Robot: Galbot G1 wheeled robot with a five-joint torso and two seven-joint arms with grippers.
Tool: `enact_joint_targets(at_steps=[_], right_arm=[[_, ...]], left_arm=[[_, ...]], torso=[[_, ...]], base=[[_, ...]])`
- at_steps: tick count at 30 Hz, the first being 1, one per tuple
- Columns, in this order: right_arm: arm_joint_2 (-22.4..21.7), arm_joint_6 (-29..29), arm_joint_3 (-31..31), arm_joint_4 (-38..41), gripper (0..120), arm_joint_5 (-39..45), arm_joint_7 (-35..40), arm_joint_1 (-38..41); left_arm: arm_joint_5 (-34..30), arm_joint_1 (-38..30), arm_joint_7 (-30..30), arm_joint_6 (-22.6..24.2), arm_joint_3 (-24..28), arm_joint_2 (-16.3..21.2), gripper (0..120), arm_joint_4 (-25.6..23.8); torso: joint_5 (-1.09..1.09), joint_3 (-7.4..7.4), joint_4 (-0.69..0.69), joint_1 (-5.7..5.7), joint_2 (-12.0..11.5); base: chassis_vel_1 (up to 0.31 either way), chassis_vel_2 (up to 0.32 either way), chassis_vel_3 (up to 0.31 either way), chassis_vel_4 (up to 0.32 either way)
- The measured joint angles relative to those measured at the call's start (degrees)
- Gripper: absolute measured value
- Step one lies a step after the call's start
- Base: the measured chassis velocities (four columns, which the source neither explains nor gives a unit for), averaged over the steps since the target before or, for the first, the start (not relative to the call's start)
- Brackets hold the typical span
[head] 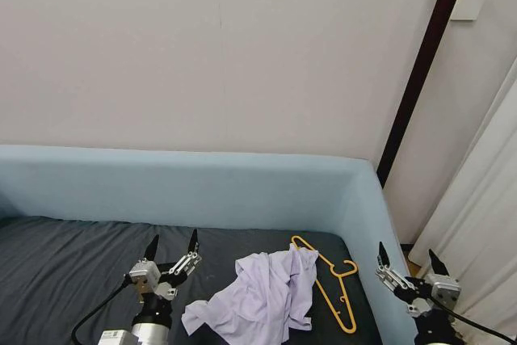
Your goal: Pick up the clothes from the sofa and hang them on the clothes hanger.
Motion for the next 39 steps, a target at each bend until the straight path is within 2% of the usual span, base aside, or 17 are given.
enact_joint_targets(at_steps=[18,22,32,35,39], right_arm=[[-0.3,-1.9,-0.9,1.1,100,3.6,0.3,-0.4],[-0.8,-3.1,-1.1,3.1,100,7.3,1.2,-1.4],[-2.4,-2.7,-1.0,2.1,100,8.1,1.7,-1.9],[-3.9,-3.1,-1.5,1.9,100,10.7,2.2,-0.7],[-8.1,-8.4,-4.3,2.8,100,24.5,6.0,5.2]], left_arm=[[0.1,1.1,0.3,-0.3,-0.1,-0.9,100,0.0],[0.3,1.1,0.3,-0.4,0.3,-0.9,100,0.1],[0.4,3.2,0.2,-1.5,-0.3,-1.1,100,-2.1],[1.0,3.9,0.2,-2.3,-0.6,-1.5,100,-2.2],[3.0,6.5,1.2,-6.1,-1.6,-2.7,100,-0.8]], torso=[[0.01,0.0,0.01,0.0,0.0],[0.0,0.0,0.0,0.0,0.0],[0.01,0.0,0.0,0.0,0.0],[0.01,0.0,-0.01,0.0,0.0],[0.0,0.0,0.01,0.0,0.0]], base=[[0.0,0.0,0.0,0.0],[0.0,0.0,0.0,0.0],[0.0,0.0,0.0,0.0],[0.0,0.0,0.0,0.0],[0.0,0.0,0.0,0.0]])
